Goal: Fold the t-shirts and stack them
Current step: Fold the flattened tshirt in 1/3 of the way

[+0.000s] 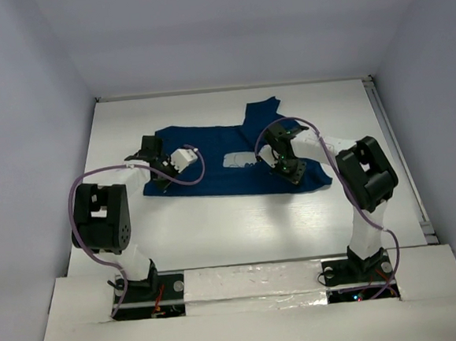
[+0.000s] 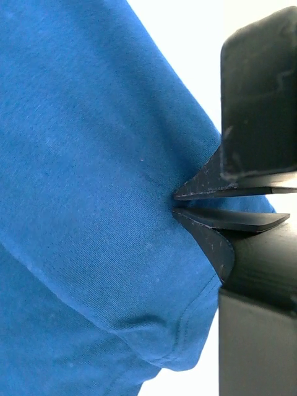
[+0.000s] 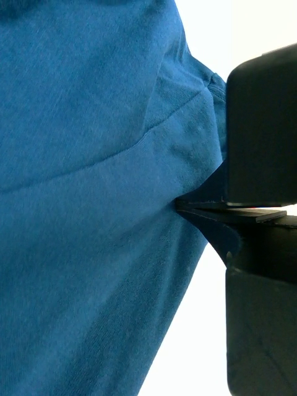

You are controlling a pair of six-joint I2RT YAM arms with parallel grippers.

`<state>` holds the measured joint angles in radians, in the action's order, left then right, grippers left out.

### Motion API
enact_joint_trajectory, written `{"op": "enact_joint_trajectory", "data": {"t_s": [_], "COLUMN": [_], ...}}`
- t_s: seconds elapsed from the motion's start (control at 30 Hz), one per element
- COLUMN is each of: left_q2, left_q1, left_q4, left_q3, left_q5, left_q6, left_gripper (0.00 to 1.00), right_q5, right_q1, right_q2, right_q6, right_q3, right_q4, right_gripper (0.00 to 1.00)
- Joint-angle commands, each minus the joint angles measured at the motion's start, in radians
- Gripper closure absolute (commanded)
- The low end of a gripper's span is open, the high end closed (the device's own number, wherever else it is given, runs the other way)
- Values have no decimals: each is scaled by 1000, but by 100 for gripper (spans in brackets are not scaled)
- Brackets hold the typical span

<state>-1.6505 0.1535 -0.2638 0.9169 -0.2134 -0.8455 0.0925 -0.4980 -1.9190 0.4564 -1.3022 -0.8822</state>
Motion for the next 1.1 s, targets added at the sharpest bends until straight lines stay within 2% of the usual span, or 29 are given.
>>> {"op": "enact_joint_trajectory", "data": {"t_s": [0.0,0.17,0.33,0.53,0.63,0.7,0.77,0.8,0.9,1.03,1.07], "left_q2": [-28,-29,-16,67,109,119,118,101,61,43,40], "left_q1": [-40,-49,-49,-49,-49,-83,-121,-121,-134,-134,-134], "left_q4": [-319,-491,-696,-871,-855,-829,-709,-677,-634,-567,-543], "left_q3": [-61,-76,-53,-41,-21,47,109,137,288,416,434], "left_q5": [2,-75,-236,-271,-242,-239,-228,-227,-247,-282,-281], "left_q6": [-93,-188,-315,-434,-414,-397,-284,-258,-184,-74,-46], "left_gripper": [90,88,82,77,77,75,72,72,72,73,74], "right_q5": [-40,-43,-59,-71,-76,-70,-42,-31,-7,70,82], "right_q1": [-7,-7,-7,-16,-16,-16,-16,-16,-16,-16,-16], "right_q2": [-17,-29,-34,-6,23,47,86,93,107,121,115], "right_q6": [-19,-22,-24,-12,-4,-4,-13,-16,-30,-22,-19], "right_q3": [5,-40,-40,-6,15,6,-17,-32,-123,-258,-329], "right_q4": [-17,-37,-41,-50,-55,-34,-9,2,-17,-23,-23], "right_gripper": [100,100,100,100,100,99,92,92,87,81,76]}}
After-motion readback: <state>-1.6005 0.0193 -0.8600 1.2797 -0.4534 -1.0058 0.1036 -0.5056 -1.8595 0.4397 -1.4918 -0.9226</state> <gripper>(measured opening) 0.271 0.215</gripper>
